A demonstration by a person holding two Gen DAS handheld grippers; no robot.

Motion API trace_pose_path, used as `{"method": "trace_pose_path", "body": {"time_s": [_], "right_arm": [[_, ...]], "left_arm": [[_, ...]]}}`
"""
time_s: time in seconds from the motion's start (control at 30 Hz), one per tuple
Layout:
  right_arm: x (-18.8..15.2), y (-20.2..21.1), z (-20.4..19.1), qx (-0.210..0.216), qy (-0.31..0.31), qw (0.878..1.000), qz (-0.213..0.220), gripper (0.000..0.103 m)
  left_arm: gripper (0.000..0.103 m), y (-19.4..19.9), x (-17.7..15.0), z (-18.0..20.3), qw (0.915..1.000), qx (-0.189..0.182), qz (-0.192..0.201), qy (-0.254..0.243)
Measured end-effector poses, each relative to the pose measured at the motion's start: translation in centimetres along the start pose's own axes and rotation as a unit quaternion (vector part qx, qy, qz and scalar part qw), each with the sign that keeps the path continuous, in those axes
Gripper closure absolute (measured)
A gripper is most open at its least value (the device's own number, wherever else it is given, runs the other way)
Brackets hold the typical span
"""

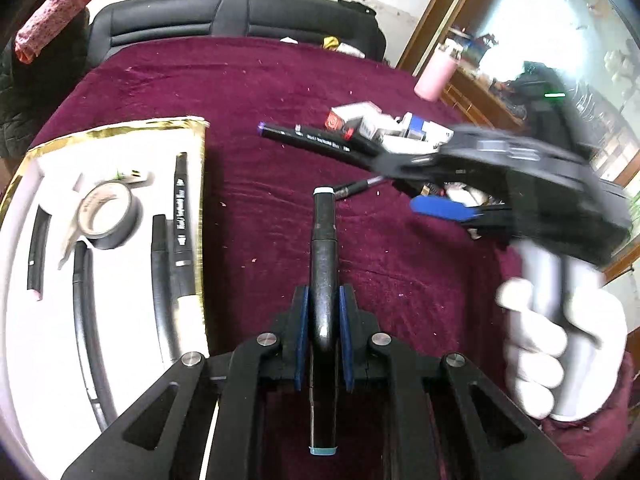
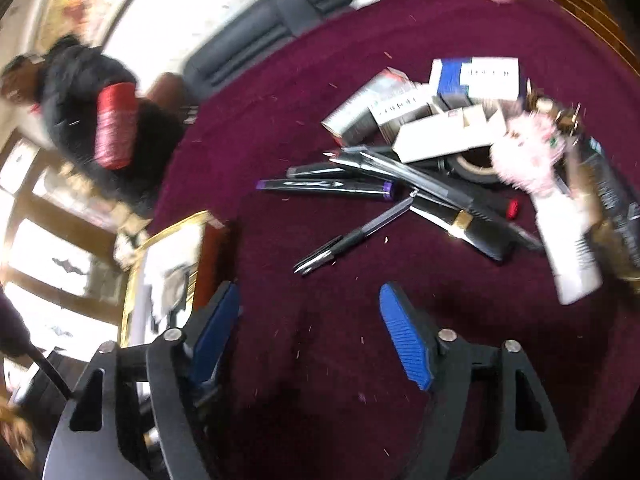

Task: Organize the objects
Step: 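Grasp the clear pen with right gripper while left carries its marker to the box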

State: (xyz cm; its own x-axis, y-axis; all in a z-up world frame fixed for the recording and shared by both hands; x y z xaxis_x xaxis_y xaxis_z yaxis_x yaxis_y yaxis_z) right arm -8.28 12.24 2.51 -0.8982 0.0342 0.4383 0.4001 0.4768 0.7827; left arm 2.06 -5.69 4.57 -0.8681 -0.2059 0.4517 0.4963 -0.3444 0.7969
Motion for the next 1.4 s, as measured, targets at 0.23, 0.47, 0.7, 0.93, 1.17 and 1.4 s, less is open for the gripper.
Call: {"method": "trace_pose_path", "body": {"time_s": [0.23, 0.47, 0.7, 0.93, 1.17, 1.4], "right_arm": [[1.2, -4.4, -0.7, -0.118, -0.031, 0.992, -0.025, 0.042], [2.3, -6.8, -2.8, -0.278, 0.021, 0.960, -0.033, 0.059], [1.1, -5.4, -1.6, -0.220, 0.018, 0.975, -0.034, 0.093], [-2.2, -2.5, -1.4, -0.138, 0.020, 0.990, -0.030, 0.095], [-4.0, 0.8, -4.5, -0.051, 0.036, 0.998, -0.013, 0.095], [-4.9, 1.0, -12.4, 0.035, 0.092, 0.995, -0.027, 0.094]], "left_arm": [[0.092, 1.6, 0.5, -2.7, 0.9996, -0.014, 0.016, 0.016], [0.092, 1.7, 0.6, -4.7, 0.9989, -0.024, 0.020, 0.035], [0.092, 2.8, 0.2, -5.7, 0.9980, -0.031, 0.032, 0.045], [0.092, 5.8, -1.3, -7.2, 0.9966, -0.024, 0.052, 0.059], [0.092, 8.8, -1.3, -11.1, 0.9936, 0.005, 0.076, 0.084], [0.092, 10.1, 1.0, -15.4, 0.9895, 0.058, 0.089, 0.098]]}}
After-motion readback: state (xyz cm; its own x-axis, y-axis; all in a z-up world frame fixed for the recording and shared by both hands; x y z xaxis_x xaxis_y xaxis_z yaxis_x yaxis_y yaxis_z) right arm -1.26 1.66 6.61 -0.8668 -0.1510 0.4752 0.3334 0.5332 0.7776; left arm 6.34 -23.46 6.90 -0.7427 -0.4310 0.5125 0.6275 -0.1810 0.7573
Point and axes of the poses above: each gripper's, at about its wrist camera, not at the fingertips, and y roughly against the way its jaws point, z to its right, x to its top, the point moved 2 cm from there along -y, roughly the way its jaws point, and after that the axes turned 12 degrees about y, right-handed, at the moved point
